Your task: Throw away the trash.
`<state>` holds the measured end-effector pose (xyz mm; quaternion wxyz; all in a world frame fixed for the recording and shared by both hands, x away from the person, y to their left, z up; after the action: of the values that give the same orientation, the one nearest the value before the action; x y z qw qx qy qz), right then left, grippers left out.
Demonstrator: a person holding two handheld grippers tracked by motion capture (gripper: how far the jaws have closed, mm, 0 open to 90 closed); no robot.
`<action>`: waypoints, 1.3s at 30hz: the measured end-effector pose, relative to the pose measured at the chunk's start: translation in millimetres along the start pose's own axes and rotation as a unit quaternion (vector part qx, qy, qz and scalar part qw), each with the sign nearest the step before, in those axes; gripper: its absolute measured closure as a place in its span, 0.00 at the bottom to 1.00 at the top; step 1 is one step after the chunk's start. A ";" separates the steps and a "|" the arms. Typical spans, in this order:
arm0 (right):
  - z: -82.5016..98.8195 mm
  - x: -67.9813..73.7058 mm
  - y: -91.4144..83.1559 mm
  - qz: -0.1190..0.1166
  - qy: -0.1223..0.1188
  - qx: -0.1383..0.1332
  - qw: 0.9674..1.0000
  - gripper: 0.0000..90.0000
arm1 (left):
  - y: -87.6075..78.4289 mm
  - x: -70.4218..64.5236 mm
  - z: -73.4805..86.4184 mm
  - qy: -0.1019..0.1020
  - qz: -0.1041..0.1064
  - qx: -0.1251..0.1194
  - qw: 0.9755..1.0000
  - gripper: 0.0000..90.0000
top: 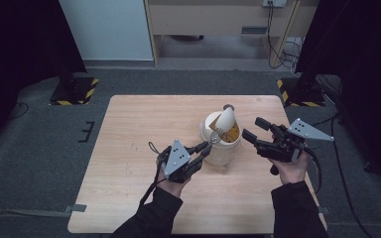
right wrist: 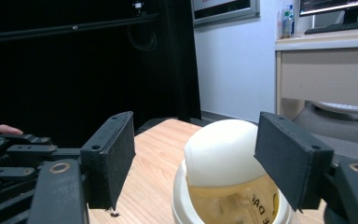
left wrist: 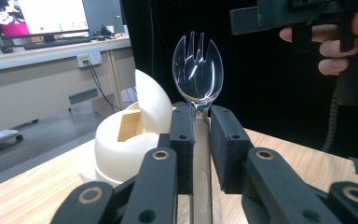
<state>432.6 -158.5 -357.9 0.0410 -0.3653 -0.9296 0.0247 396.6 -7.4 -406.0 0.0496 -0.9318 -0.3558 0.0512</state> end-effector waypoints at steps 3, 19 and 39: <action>2.0 2.2 1.6 -0.005 -0.002 0.003 1.000 0.34 | 7.0 -4.7 1.8 0.002 0.003 0.004 1.000 0.87; 15.4 15.1 7.9 -0.043 0.020 0.024 0.999 0.55 | 28.0 -26.3 5.1 0.013 0.017 0.004 1.000 0.87; 22.3 23.6 8.8 -0.076 0.056 0.048 0.994 0.93 | 30.8 -35.1 1.6 0.001 0.026 -0.003 1.000 0.88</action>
<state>419.2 -136.3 -379.5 0.1124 -0.2924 -0.9486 0.0456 390.6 -53.6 -409.5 0.0455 -0.9411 -0.3312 0.0507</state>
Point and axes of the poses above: each handheld gripper's, and its own axes: y roughly forward along the jaws, z roughly out of its underside, x roughly to its left, the point moved 10 cm from there along y, roughly forward along the jaws, and after that the axes turned 7 degrees about -y, right-handed, at the moved point
